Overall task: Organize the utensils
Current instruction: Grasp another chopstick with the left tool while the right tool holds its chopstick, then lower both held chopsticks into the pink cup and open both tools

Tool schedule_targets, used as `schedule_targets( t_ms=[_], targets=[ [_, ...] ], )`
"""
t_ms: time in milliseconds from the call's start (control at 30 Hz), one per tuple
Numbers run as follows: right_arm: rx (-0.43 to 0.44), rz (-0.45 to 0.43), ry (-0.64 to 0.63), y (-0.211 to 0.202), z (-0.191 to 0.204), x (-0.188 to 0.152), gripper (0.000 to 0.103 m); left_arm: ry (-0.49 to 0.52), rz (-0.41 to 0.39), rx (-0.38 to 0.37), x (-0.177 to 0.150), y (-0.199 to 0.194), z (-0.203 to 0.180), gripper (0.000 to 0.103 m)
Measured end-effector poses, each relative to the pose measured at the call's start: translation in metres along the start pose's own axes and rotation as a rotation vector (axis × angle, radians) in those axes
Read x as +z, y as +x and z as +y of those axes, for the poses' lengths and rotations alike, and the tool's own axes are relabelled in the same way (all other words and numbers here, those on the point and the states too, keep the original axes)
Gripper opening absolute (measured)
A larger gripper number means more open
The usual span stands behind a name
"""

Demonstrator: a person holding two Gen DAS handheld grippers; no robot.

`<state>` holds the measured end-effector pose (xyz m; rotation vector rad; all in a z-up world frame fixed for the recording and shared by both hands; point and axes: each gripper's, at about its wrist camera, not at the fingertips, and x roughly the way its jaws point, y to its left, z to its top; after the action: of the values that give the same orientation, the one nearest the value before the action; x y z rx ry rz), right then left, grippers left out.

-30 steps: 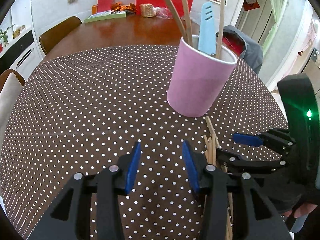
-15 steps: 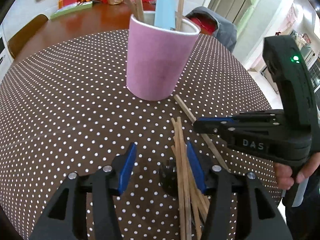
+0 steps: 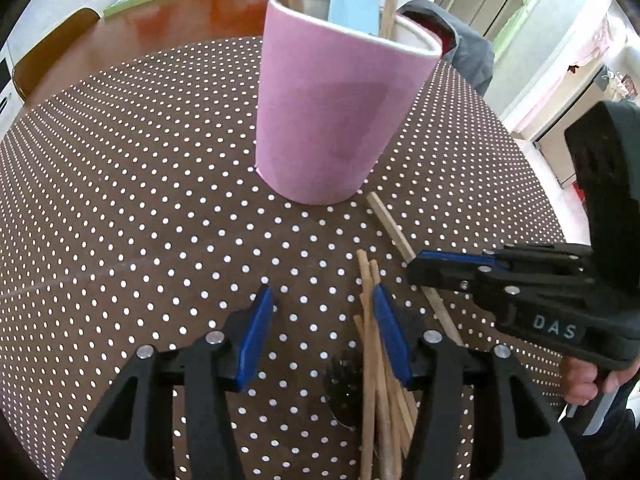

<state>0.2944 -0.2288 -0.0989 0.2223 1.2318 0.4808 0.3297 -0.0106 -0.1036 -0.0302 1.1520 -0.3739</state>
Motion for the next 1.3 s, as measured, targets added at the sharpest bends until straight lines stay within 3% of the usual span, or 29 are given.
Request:
schedule_targets(
  t_ms=[100, 200, 300, 600, 767, 1300],
  targets=[
    [0.005, 0.001, 0.002, 0.001, -0.006, -0.004, 0.006, 0.004, 0.005, 0.026, 0.007, 0.004, -0.004, 0.047],
    [0.003, 0.002, 0.005, 0.002, -0.003, -0.007, 0.006, 0.003, 0.013, 0.049, 0.008, 0.007, -0.004, 0.016],
    [-0.001, 0.000, 0.005, 0.001, -0.003, -0.009, 0.006, -0.022, 0.018, 0.014, 0.008, 0.007, -0.001, 0.006],
    [-0.043, 0.001, 0.024, 0.007, 0.015, -0.006, 0.006, -0.077, -0.047, 0.021, 0.005, -0.013, 0.009, 0.005],
    [-0.073, -0.046, 0.029, -0.004, 0.018, -0.005, 0.006, -0.088, -0.113, 0.016, 0.006, -0.039, 0.013, 0.005],
    [-0.106, -0.362, -0.046, -0.111, 0.064, 0.003, 0.006, -0.026, -0.419, 0.030, 0.017, -0.158, -0.014, 0.005]
  ],
)
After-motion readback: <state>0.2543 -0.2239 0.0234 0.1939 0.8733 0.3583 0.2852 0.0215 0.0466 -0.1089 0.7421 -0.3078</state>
